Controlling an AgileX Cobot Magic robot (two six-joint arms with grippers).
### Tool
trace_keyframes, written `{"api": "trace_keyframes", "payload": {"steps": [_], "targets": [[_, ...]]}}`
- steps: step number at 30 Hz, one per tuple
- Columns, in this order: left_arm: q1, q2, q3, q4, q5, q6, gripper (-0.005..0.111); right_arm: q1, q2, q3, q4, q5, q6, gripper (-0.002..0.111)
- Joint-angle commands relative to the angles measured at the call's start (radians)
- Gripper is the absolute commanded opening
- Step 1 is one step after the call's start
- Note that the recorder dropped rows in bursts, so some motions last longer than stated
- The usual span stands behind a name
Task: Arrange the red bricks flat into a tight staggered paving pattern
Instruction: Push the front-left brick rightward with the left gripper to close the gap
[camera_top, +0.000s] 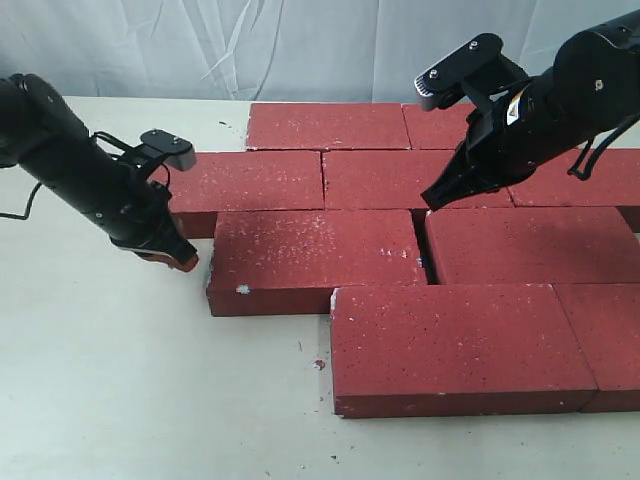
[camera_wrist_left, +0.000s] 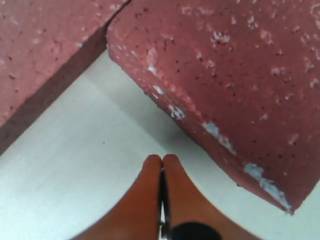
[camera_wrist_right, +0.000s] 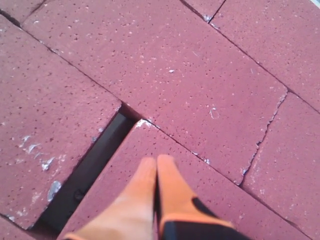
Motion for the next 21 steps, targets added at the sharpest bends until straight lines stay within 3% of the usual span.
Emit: {"api": "trace_keyframes", "payload": {"steps": [1, 6, 21], "targets": [[-0.039, 0.005, -0.011, -0.018, -0.031, 0.003, 0.0, -0.003, 0.001, 0.004, -0.002, -0.014, -0.004, -0.001], [-0.08, 0.013, -0.011, -0.032, -0.072, 0.003, 0.0, -0.003, 0.001, 0.004, -0.002, -0.016, -0.004, -0.001], [-0.081, 0.016, -0.011, -0.079, -0.09, 0.026, 0.0, -0.003, 0.001, 0.004, -0.002, -0.021, -0.004, -0.001]]}}
